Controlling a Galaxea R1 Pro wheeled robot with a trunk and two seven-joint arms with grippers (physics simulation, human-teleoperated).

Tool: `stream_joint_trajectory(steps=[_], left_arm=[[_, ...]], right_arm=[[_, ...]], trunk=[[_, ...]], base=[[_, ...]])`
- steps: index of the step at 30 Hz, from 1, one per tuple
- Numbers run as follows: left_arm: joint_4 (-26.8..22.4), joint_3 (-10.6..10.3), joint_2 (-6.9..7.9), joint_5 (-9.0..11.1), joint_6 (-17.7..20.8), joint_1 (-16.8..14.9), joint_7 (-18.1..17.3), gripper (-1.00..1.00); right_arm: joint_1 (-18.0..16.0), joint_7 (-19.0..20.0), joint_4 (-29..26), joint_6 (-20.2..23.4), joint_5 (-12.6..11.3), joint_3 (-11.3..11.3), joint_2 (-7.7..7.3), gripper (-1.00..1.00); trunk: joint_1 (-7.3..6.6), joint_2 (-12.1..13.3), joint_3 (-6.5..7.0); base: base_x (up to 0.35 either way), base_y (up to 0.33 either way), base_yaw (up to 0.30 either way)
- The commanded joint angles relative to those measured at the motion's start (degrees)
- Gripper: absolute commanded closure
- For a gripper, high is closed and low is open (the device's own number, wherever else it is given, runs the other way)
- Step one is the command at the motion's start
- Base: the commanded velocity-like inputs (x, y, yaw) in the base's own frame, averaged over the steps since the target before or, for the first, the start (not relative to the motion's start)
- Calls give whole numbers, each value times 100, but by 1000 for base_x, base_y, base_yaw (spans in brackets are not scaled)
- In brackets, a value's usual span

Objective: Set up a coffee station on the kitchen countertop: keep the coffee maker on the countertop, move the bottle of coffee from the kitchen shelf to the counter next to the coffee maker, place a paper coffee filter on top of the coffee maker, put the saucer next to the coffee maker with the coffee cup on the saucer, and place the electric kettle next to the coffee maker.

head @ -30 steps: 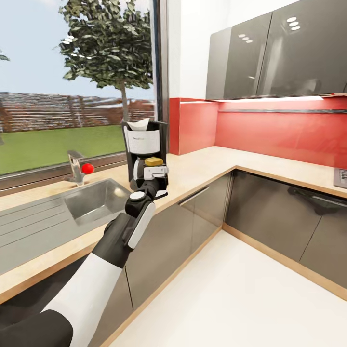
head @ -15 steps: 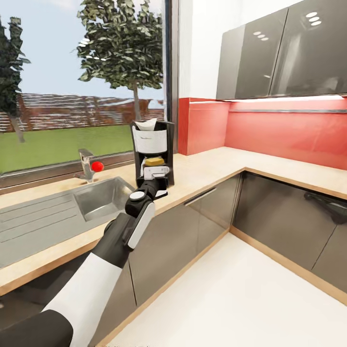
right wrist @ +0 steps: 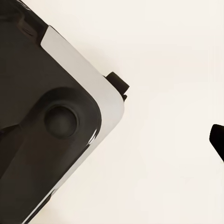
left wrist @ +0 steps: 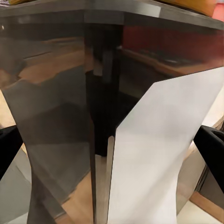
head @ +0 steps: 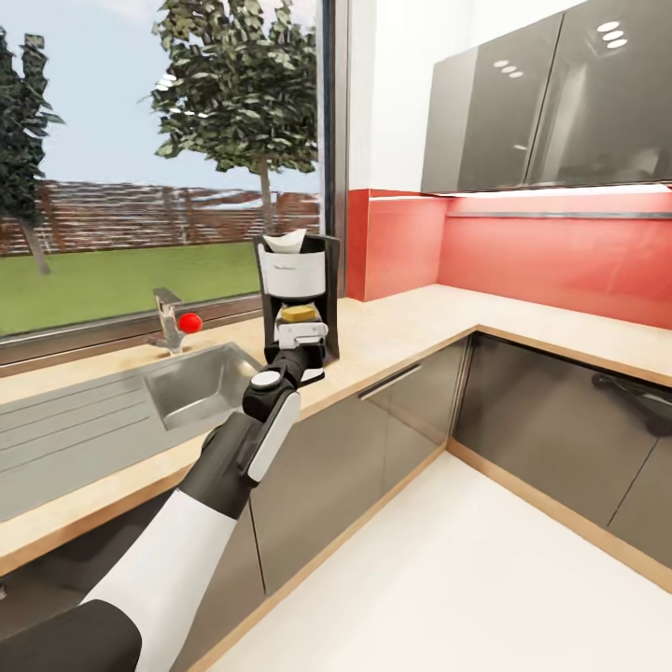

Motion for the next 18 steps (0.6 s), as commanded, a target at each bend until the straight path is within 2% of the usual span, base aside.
stream_joint_trajectory(steps=[1, 7, 9, 12, 18], left_arm=[[16, -8, 0, 57, 11, -3, 50, 100], [117, -8, 0, 57, -48, -1, 46, 100], [179, -8, 0, 57, -172, 0, 45, 100], [433, -8, 0, 60, -584, 0, 29, 100], [560, -8, 0, 65, -672, 0, 29, 100]], right_arm=[[-9, 1, 17, -43, 2, 27, 0, -100], [-9, -1, 17, -43, 2, 28, 0, -100], [-9, -1, 17, -43, 3, 28, 0, -100], [-9, -1, 18, -43, 7, 28, 0, -100], [-9, -1, 17, -43, 9, 28, 0, -100]], trunk=[[1, -3, -6], [1, -3, -6], [1, -3, -6], [1, -3, -6], [1, -3, -6]], base=[[174, 0, 0], [164, 0, 0], [67, 0, 0], [36, 0, 0], [73, 0, 0]])
